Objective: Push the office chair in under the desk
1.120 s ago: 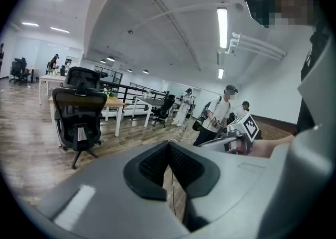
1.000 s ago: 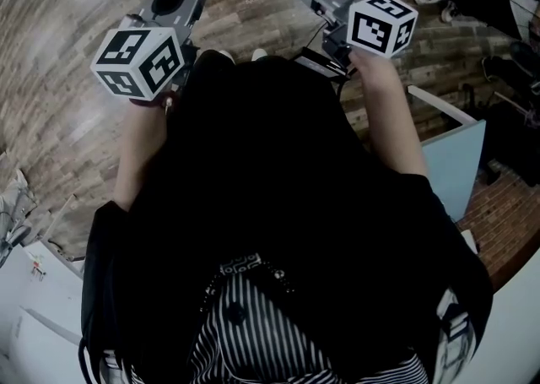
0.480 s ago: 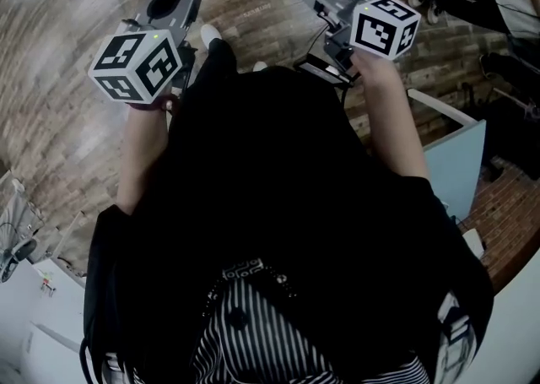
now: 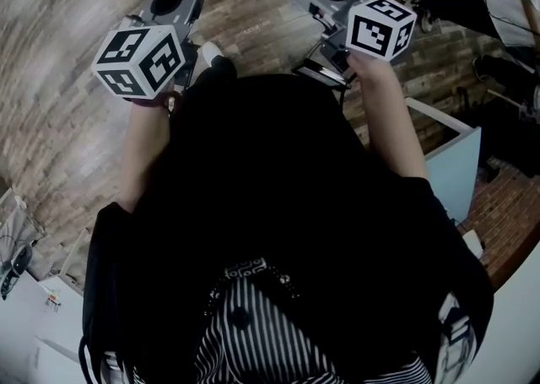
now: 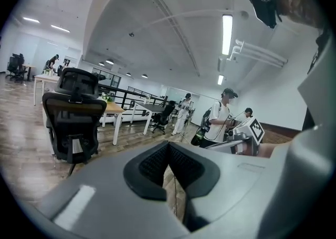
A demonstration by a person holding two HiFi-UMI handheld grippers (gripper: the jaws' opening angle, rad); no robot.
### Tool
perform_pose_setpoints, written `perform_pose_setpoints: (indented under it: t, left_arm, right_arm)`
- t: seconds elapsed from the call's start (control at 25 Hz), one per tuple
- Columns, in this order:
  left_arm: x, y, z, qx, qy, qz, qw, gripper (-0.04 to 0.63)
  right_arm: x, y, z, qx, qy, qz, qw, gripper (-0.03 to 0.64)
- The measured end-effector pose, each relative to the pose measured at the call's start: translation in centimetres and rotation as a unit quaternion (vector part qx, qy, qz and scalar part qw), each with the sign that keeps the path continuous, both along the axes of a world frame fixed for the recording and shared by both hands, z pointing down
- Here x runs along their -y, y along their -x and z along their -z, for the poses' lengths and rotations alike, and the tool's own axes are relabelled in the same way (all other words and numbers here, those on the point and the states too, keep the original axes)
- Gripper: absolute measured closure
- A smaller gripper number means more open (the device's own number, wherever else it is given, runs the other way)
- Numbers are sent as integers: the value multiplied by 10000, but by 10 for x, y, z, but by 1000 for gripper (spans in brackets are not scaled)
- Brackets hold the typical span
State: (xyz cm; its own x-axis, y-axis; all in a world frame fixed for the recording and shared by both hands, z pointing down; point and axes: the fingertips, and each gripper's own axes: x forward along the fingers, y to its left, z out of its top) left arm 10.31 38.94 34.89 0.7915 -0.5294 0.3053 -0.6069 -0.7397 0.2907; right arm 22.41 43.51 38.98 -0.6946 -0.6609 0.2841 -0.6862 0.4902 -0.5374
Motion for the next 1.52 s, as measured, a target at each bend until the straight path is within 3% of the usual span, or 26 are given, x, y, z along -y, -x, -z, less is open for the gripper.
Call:
perform_pose_setpoints:
  t: [0.48,0.72,0.92,1.52]
  left_arm:
    - [98,46,10,-161,12,-16,9999,592]
    - [173,89,-10,-118,111,-215,9996,594]
    - [175,109,-13,176,52,-419,9990,594]
    - [240,163,-27,-58,264,-237,9994,592]
  right_arm:
    - [92,41,19,-77,4,-92,9999,617]
    - [172,91,11,-144,89,-107,9998,617]
    - [182,102,18,-169,41,-112,9998,617]
    - [270,141,15,-197,33,47,9998,617]
